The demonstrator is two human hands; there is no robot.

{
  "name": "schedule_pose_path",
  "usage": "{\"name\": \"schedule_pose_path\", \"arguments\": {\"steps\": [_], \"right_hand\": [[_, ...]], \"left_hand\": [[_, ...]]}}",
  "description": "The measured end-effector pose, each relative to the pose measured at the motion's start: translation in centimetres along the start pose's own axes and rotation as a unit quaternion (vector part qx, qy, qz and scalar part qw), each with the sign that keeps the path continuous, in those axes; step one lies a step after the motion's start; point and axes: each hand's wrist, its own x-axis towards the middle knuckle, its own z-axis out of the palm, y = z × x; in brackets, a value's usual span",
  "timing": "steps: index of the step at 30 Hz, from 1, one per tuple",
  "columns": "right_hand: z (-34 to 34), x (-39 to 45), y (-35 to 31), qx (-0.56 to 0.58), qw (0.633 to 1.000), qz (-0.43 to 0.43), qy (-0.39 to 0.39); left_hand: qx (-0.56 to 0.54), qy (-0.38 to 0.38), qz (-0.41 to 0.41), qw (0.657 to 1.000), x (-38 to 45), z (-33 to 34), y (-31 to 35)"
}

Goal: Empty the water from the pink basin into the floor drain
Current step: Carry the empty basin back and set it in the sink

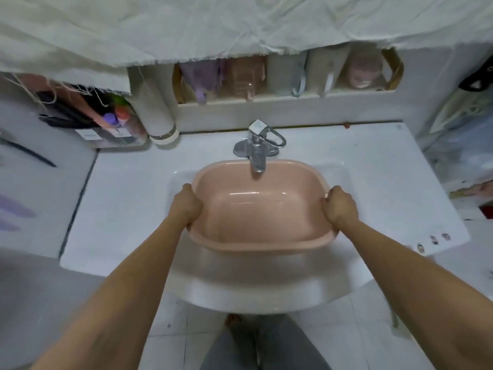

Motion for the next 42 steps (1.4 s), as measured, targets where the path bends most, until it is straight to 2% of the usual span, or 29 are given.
{"name": "schedule_pose_path", "arguments": {"steps": [4, 10, 19, 23, 28, 31, 34, 42], "right_hand": [[1.0, 0.5, -0.1, 0.0, 1.0, 0.009, 0.01], [3.0, 1.1, 0.5, 0.002, 0.999, 0.023, 0.021], [4.4, 3.1, 1.9, 0.044, 0.995, 0.054, -0.07], [4.9, 2.7, 2.0, 0.054, 0.996, 0.045, -0.055], [5.5, 1.1, 1.9, 0.004, 0.998, -0.019, 0.053], [6.4, 0.4, 2.7, -0.017, 0.998, -0.057, 0.009], [6.6, 0.6, 3.2, -0.033, 0.998, -0.05, -0.033], [5.1, 2.2, 2.9, -0.066, 0.994, -0.06, -0.069]], "left_hand": [[-0.051, 0.043, 0.027, 0.997, 0.0, 1.8, -1.2], [-0.12, 0.063, 0.006, 0.991, -0.1, 5.0, -1.3], [-0.147, -0.011, -0.006, 0.989, 1.8, 6.5, -1.6], [-0.092, -0.016, -0.015, 0.996, 1.9, 6.7, -2.3], [0.046, 0.021, 0.06, 0.997, -0.3, 7.7, -2.9], [0.148, -0.011, 0.122, 0.981, -0.3, 8.8, -4.4], [0.17, -0.036, 0.11, 0.979, -0.1, 9.0, -4.3], [0.254, -0.055, 0.13, 0.957, -0.1, 7.9, -4.2]]}}
